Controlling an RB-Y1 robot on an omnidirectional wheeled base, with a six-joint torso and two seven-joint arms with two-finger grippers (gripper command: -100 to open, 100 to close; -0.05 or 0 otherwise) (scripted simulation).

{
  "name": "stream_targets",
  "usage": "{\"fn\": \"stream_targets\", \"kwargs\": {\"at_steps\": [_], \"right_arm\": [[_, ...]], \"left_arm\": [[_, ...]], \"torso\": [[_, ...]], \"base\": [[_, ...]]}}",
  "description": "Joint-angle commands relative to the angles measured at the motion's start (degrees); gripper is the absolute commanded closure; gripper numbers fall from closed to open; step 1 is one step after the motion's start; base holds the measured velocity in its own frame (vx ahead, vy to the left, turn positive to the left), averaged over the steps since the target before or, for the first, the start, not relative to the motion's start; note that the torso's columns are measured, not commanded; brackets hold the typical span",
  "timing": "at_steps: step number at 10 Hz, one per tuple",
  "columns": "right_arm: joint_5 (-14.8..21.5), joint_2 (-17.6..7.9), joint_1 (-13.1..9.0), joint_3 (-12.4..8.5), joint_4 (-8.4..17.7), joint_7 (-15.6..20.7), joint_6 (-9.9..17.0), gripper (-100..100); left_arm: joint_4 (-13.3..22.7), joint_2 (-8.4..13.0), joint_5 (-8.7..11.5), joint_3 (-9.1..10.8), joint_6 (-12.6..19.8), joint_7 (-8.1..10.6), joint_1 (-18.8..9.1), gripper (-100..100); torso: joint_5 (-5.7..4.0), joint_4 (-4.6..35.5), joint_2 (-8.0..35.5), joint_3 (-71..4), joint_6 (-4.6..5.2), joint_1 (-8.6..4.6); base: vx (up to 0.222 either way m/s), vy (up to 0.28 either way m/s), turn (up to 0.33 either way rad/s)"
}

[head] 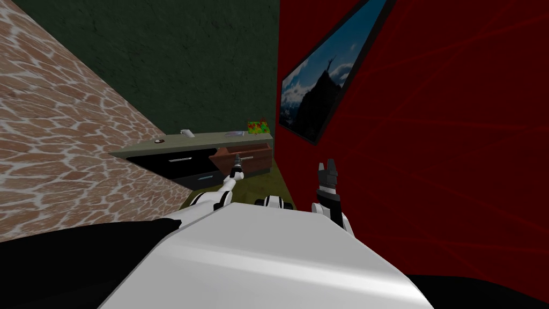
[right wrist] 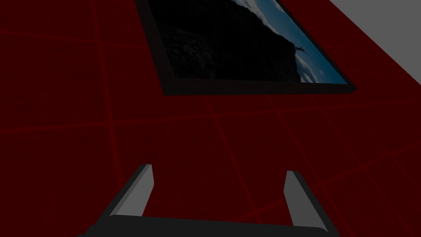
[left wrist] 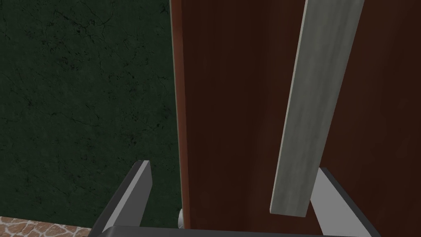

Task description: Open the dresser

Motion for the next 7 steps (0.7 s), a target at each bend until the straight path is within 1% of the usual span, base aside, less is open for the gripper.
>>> {"fn": "stream_targets", "kwargs": {"at_steps": [1, 2, 7], "right_arm": [[0.0, 0.0, 0.0, 0.0, 0.0, 0.0, 0.0, 0], [0.0, 0.0, 0.0, 0.0, 0.0, 0.0, 0.0, 0], [0.0, 0.0, 0.0, 0.0, 0.0, 0.0, 0.0, 0]], "left_arm": [[-0.8, -0.1, 0.0, 0.07, 0.7, -0.14, 0.3, -100], [-0.9, -0.1, 0.0, 0.07, 0.8, -0.16, 0.4, 0], [-0.9, -0.1, 0.0, 0.07, 0.8, -0.16, 0.4, 0]], "torso": [[-0.05, 0.0, 0.0, 0.0, -0.01, -0.02], [-0.03, 0.0, 0.0, 0.0, -0.01, -0.05], [0.0, 0.0, 0.0, 0.0, 0.01, -0.05]], "base": [[0.0, 0.0, 0.0], [0.0, 0.0, 0.0], [0.0, 0.0, 0.0]]}}
